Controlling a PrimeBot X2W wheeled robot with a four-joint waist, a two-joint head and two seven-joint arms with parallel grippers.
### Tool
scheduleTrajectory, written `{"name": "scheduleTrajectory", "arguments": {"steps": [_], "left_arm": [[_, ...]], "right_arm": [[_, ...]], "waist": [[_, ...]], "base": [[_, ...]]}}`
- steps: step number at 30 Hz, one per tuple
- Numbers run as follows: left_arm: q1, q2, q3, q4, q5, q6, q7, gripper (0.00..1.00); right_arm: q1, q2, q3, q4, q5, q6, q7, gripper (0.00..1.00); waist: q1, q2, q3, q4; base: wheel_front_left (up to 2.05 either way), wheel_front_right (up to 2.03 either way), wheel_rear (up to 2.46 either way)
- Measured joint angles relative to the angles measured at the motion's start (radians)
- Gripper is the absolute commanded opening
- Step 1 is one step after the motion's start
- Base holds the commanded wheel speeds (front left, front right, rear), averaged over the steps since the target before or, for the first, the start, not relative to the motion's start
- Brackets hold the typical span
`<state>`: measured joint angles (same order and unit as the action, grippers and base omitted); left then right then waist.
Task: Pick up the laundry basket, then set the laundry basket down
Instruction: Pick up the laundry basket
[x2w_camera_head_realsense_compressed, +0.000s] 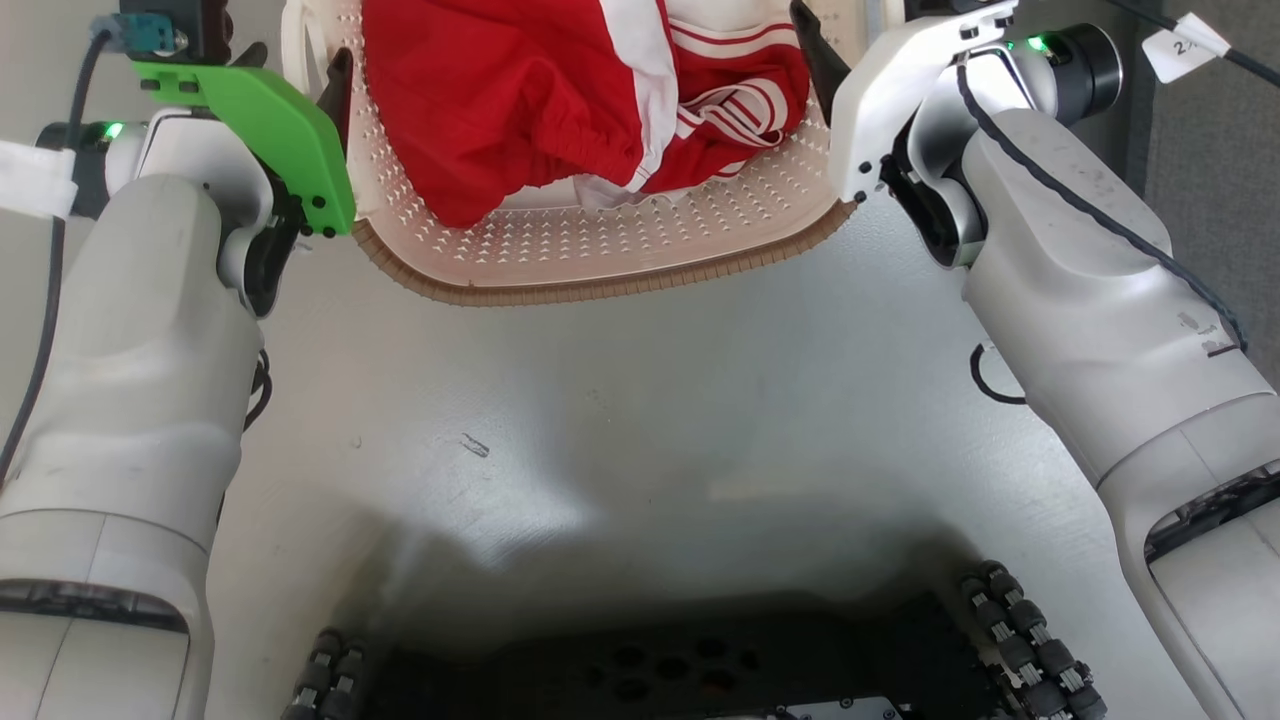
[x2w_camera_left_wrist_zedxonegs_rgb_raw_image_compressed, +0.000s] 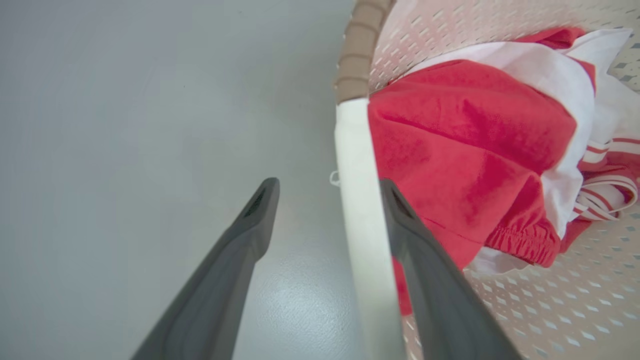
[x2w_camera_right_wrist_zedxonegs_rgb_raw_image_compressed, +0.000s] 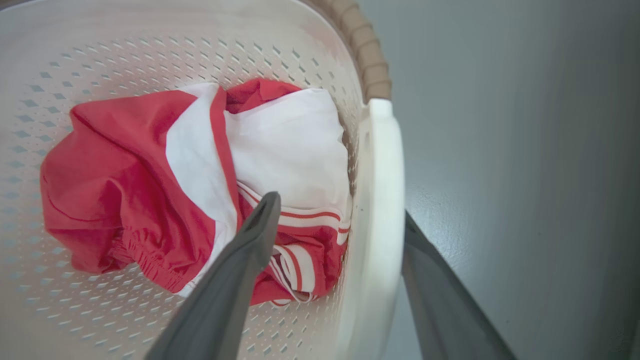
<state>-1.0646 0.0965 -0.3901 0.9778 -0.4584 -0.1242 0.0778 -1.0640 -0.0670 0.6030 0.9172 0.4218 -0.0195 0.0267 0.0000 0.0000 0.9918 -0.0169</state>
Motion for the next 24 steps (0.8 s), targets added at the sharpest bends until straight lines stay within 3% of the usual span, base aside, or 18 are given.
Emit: {"name": "scheduleTrajectory", "arguments": {"steps": [1,2,24], "left_arm": [[-0.004,-0.002,0.001,0.007,-0.005,0.000,0.000,0.34],[-0.006,-0.005,0.002,0.013,-0.007,0.000,0.000,0.00],[-0.019,-0.046,0.008,0.143,-0.053,-0.004,-0.044,0.00]], "right_arm": [[-0.002,0.000,0.004,0.002,0.003,-0.001,0.001,0.00],[-0.004,0.000,0.009,0.004,0.004,-0.001,0.001,0.00],[-0.007,0.006,0.068,0.090,0.090,-0.017,-0.024,0.00]], "waist": [[0.0000,0.0000,0.001,0.000],[0.0000,0.0000,0.003,0.000],[0.0000,0.0000,-0.053,0.005]], "base": [[0.00,0.00,0.00],[0.00,0.00,0.00],[0.00,0.00,0.00]]}}
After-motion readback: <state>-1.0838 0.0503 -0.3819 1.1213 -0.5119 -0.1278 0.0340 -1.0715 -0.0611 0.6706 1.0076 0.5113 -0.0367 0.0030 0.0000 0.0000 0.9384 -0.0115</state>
